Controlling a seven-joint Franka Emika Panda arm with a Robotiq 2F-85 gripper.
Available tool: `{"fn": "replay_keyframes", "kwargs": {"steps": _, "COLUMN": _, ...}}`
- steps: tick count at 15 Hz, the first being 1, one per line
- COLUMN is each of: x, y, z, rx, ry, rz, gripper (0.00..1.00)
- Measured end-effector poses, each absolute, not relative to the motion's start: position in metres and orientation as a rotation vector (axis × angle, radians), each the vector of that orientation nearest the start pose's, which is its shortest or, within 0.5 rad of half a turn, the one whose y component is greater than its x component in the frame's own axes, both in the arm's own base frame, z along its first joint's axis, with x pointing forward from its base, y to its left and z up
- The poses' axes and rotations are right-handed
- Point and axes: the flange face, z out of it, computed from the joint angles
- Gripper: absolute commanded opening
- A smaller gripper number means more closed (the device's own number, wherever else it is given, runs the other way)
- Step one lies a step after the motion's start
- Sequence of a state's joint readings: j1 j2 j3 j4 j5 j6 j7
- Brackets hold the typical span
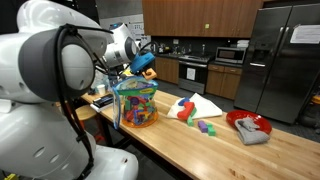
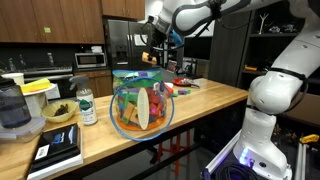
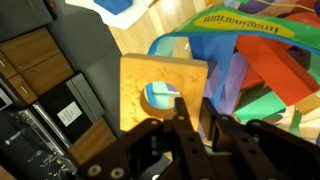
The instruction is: Put the light orange block with a hole at the center into the plastic bag with blocks in it
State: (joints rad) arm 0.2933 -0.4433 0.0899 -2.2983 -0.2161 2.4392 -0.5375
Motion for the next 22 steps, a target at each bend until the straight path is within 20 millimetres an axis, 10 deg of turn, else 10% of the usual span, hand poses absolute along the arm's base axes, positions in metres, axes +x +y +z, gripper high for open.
{"fn": "replay_keyframes", "kwargs": {"steps": 10, "x": 0.407, "y": 0.22, "z": 0.566, "rx": -2.707, "ry": -1.747, "rz": -0.933, "gripper": 0.05}}
{"fn": "replay_keyframes", "kwargs": {"steps": 11, "x": 0.406, "y": 0.222, "z": 0.563, "rx": -2.7, "ry": -1.755, "rz": -0.926, "gripper": 0.44}}
{"fn": "replay_keyframes", "kwargs": {"steps": 22, "x": 0.409, "y": 0.222, "z": 0.554, "rx": -2.709, "ry": -1.751, "rz": -0.895, "gripper": 1.0}}
